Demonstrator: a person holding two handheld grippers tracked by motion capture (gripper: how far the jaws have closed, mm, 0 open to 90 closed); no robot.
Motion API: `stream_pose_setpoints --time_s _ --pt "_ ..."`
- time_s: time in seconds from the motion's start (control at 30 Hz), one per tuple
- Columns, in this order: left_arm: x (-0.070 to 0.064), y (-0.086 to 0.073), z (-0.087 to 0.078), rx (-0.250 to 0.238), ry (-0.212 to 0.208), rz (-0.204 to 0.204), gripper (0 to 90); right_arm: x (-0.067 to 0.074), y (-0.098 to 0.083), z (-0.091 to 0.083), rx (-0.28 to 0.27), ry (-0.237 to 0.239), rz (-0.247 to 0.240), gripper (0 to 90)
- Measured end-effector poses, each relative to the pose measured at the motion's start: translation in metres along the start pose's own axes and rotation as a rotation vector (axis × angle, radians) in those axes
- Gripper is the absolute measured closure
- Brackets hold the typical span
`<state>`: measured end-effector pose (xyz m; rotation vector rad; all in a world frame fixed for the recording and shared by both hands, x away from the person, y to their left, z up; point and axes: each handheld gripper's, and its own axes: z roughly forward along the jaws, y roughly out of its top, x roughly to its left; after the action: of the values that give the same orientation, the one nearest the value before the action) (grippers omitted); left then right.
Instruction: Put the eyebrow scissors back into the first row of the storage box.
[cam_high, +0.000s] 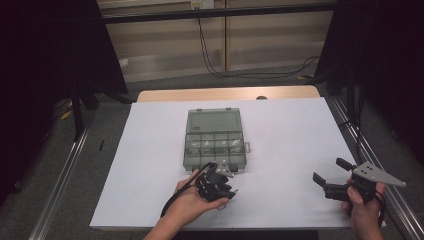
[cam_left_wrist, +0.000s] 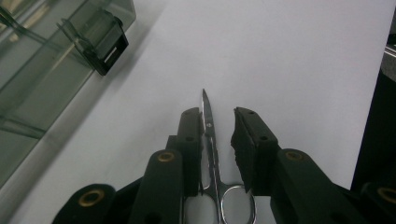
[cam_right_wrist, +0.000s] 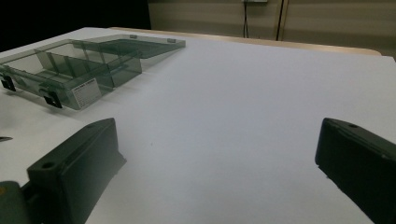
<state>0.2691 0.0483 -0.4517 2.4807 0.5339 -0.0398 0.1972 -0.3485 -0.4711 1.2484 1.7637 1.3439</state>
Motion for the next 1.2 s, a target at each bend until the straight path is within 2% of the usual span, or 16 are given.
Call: stream_pose_setpoints --time_s 0.07,0.1,0.13,0.23,0.27,0.37,0.4,0.53,0.63,0.7,0.83,0.9,1.0,1.07,1.1,1.2 --pt "0.001 0.000 0.001 0.051 0.007 0.029 73.6 0.000 0.000 0.000 0.001 0.000 -0.001 0.0" --pt "-0.001 0.000 0.005 0.042 0.012 0.001 74.7 0.000 0.000 0.000 0.001 0.000 0.000 0.0" --pt "-0.001 0.001 0.005 0.075 0.009 0.030 75.5 0.000 0.000 0.000 0.002 -0.001 0.000 0.0" --pt "-0.006 0.002 0.008 0.064 0.048 0.023 78.3 -0.001 0.000 0.001 0.000 -0.001 0.007 0.0" --pt "-0.005 0.003 0.007 0.086 0.054 0.050 79.2 -0.001 0.000 0.001 0.001 -0.002 0.008 0.0" --pt "-0.011 0.003 0.010 0.072 0.076 0.025 79.5 -0.001 -0.001 0.001 0.004 -0.002 0.014 0.0" --pt "-0.012 0.004 0.009 0.081 0.083 0.043 80.2 -0.001 -0.001 0.002 0.004 -0.005 0.009 0.0" --pt "-0.013 0.007 0.010 0.095 0.073 0.031 85.0 -0.002 -0.001 0.003 0.006 -0.012 0.017 0.0" --pt "-0.014 0.008 0.010 0.109 0.082 0.054 85.1 -0.002 -0.001 0.003 0.005 -0.013 0.019 0.0" --pt "-0.014 0.008 0.009 0.104 0.085 0.070 85.2 -0.002 -0.001 0.003 0.005 -0.011 0.020 0.0" --pt "-0.013 0.010 0.004 0.049 0.058 0.032 89.8 -0.002 -0.002 0.003 0.009 -0.012 0.023 0.0" --pt "-0.014 0.013 0.006 0.105 0.082 0.074 89.9 -0.002 -0.002 0.004 0.011 -0.010 0.023 0.0" --pt "-0.012 0.012 0.007 0.094 0.062 0.041 89.7 -0.002 -0.002 0.005 0.013 -0.011 0.021 0.0" --pt "-0.009 0.012 0.006 0.114 0.043 0.060 89.6 -0.002 -0.002 0.005 0.013 -0.011 0.023 0.0" --pt "-0.010 0.012 0.008 0.093 0.040 0.028 89.3 -0.002 -0.002 0.005 0.012 -0.012 0.023 0.0" --pt "-0.007 0.011 0.010 0.130 0.031 0.032 86.6 -0.002 -0.003 0.005 0.014 -0.016 0.022 0.0"
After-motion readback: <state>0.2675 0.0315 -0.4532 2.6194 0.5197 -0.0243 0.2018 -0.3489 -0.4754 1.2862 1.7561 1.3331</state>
